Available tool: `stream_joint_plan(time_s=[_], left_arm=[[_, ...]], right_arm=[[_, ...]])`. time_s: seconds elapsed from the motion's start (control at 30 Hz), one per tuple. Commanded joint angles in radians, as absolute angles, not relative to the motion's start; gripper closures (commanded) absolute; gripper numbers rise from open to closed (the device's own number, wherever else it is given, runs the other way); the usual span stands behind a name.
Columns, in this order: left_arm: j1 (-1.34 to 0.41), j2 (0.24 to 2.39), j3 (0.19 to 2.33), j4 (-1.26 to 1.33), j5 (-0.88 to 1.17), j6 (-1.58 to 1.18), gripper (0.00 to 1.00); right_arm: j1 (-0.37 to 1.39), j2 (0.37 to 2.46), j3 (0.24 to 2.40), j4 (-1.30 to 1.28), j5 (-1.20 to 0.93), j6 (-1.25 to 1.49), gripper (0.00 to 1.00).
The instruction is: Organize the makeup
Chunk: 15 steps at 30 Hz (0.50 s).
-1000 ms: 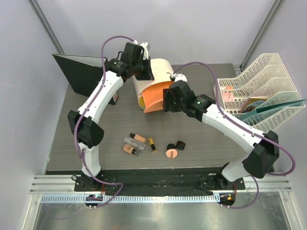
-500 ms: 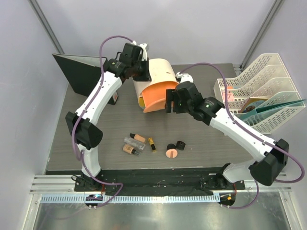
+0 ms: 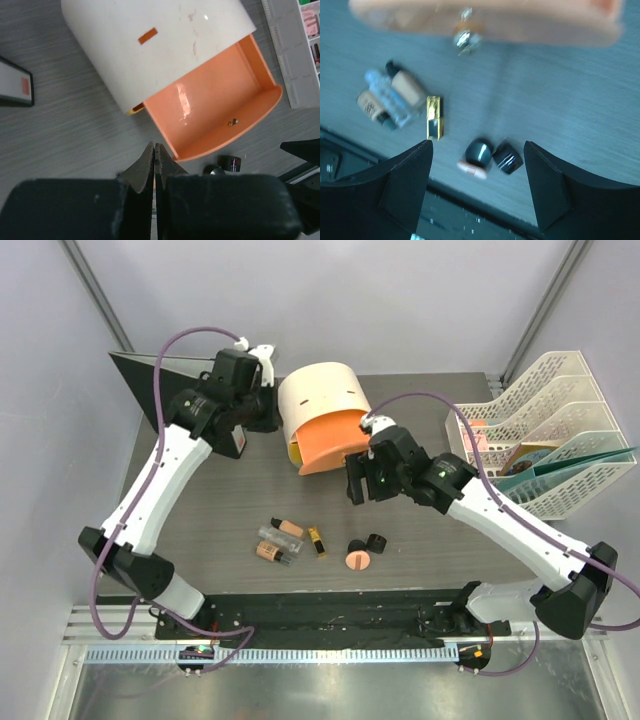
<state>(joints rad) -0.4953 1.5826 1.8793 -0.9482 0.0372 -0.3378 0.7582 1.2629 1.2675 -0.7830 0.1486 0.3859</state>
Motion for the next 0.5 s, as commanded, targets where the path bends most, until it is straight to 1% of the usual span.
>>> stream_joint_plan(time_s=[0.0, 0.07, 0.13, 0.17, 0.27, 0.37, 0.47], left_arm=[[-0.492, 1.505, 1.74, -1.005, 0.008, -0.34, 0.96], [-0.492, 1.479, 1.653, -1.019, 0.018, -0.338, 0.89], [-0.492, 1.43, 1.58, -1.031, 0.02, -0.334, 0.81], [-0.492, 1.416, 1.507, -1.031, 0.012, -0.334, 0.75], [-0.492, 1.355, 1.386, -1.043, 0.006, -0.334, 0.65], [-0.492, 1.296, 1.287, -1.046, 0.008, -0.37, 0.64], [-0.492, 1.252, 1.207, -1.043, 0.02, -0.408, 0.65]], right_arm=[[0.87, 1.278, 1.285, -0.842, 0.093, 0.339, 0.21], [0.911, 1.31, 1.31, -0.856, 0.101, 0.334, 0.21], [0.952, 1.328, 1.33, -0.854, 0.101, 0.322, 0.21], [0.966, 1.354, 1.353, -0.853, 0.104, 0.318, 0.21], [1.031, 1.403, 1.408, -0.857, 0.115, 0.287, 0.22], [1.091, 1.52, 1.474, -0.868, 0.127, 0.241, 0.22], [1.12, 1.591, 1.541, -0.873, 0.121, 0.218, 0.22]])
